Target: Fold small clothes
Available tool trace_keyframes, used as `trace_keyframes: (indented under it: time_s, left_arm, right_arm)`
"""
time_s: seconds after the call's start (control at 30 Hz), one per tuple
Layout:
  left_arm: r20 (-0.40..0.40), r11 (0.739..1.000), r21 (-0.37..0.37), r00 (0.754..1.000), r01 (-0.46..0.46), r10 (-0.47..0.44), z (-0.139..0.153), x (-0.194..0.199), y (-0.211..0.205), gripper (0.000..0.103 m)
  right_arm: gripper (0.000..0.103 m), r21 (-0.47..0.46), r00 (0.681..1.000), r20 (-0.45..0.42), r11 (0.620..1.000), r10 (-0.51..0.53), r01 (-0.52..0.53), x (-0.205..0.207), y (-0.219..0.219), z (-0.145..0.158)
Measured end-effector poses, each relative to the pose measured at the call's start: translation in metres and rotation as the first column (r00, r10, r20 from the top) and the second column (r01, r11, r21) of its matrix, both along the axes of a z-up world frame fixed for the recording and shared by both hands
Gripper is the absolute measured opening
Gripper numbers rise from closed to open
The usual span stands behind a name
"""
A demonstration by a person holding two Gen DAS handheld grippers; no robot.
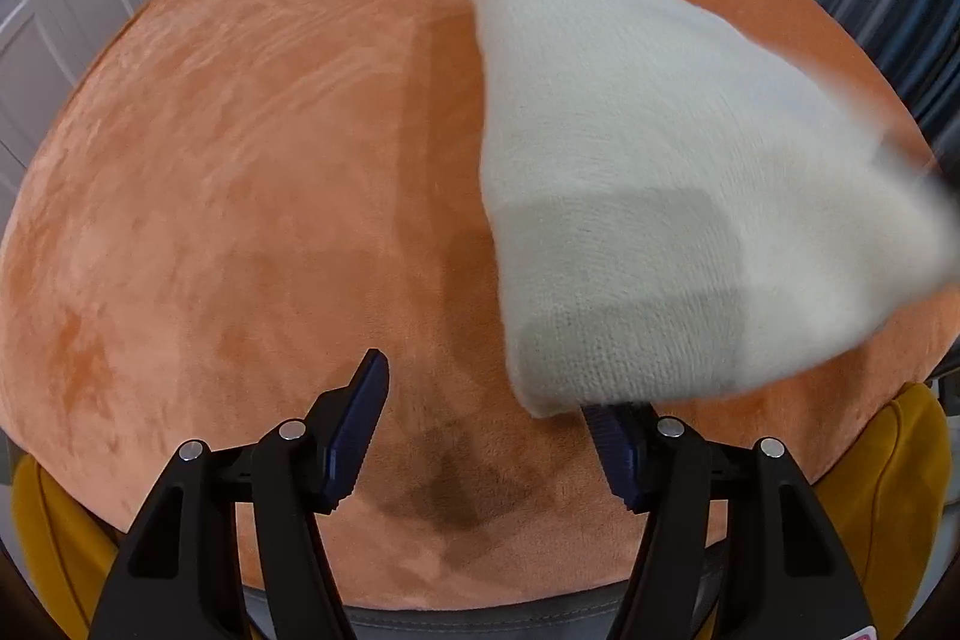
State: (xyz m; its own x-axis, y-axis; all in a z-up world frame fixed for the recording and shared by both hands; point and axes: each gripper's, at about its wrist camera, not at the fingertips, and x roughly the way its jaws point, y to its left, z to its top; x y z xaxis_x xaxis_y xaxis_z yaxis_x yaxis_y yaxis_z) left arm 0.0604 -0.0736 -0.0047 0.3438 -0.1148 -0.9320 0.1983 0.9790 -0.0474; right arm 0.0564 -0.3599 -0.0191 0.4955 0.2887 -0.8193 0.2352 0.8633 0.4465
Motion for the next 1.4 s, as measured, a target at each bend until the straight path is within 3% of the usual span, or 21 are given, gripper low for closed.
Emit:
trace_keyframes:
  time_s: [0.1, 0.23, 0.37, 0.43, 0.57, 0.7, 0.8, 1.03, 1.27, 1.4]
  left_arm:
    - [0.004, 1.0, -0.014, 1.0, 0.003, -0.002, 0.001, -0.005, 0.005, 0.062]
    - [0.007, 0.999, -0.031, 1.0, -0.021, 0.021, 0.008, -0.01, 0.025, 0.063]
    - [0.032, 0.995, -0.003, 0.995, -0.097, 0.097, 0.014, -0.015, 0.053, 0.062]
    - [0.032, 0.99, -0.013, 0.99, -0.137, 0.137, 0.016, -0.015, 0.068, 0.062]
    - [0.047, 0.982, -0.026, 0.981, -0.189, 0.19, 0.022, -0.016, 0.085, 0.061]
    - [0.087, 0.981, -0.014, 0.977, -0.192, 0.193, 0.033, -0.021, 0.093, 0.062]
    - [0.105, 0.979, -0.013, 0.974, -0.201, 0.202, 0.039, -0.028, 0.099, 0.062]
    - [0.092, 0.972, -0.002, 0.968, -0.236, 0.235, 0.034, -0.024, 0.122, 0.062]
    - [0.084, 0.967, 0.017, 0.964, -0.254, 0.252, 0.029, -0.022, 0.127, 0.062]
    - [0.084, 0.967, 0.025, 0.964, -0.254, 0.251, 0.031, -0.02, 0.125, 0.062]
  right_arm:
    - [0.026, 0.059, 0.996, 0.072, 0.997, -0.044, 0.04, -0.02, -0.004, 0.009]
    - [0.026, -0.069, 0.982, 0.165, 0.992, -0.089, 0.101, -0.05, 0.002, 0.05]
    - [0.026, -0.12, 0.98, 0.2, 0.993, 0.023, 0.001, -0.074, 0.03, 0.066]
    - [0.026, -0.111, 0.974, 0.19, 0.988, 0.124, -0.105, -0.082, 0.057, 0.062]
    - [0.025, -0.149, 0.932, 0.108, 0.932, 0.347, -0.33, -0.079, 0.138, 0.029]
    - [0.025, -0.235, 0.881, 0.093, 0.87, 0.464, -0.433, -0.064, 0.191, 0.015]
    - [0.033, -0.243, 0.872, 0.083, 0.859, 0.482, -0.451, -0.045, 0.205, 0.008]
    - [0.036, -0.197, 0.887, 0.119, 0.886, 0.447, -0.42, -0.026, 0.216, 0.003]
    - [0.037, -0.267, 0.857, 0.065, 0.836, 0.512, -0.479, -0.017, 0.251, -0.01]
    - [0.043, -0.273, 0.842, 0.05, 0.819, 0.536, -0.505, -0.016, 0.255, -0.01]
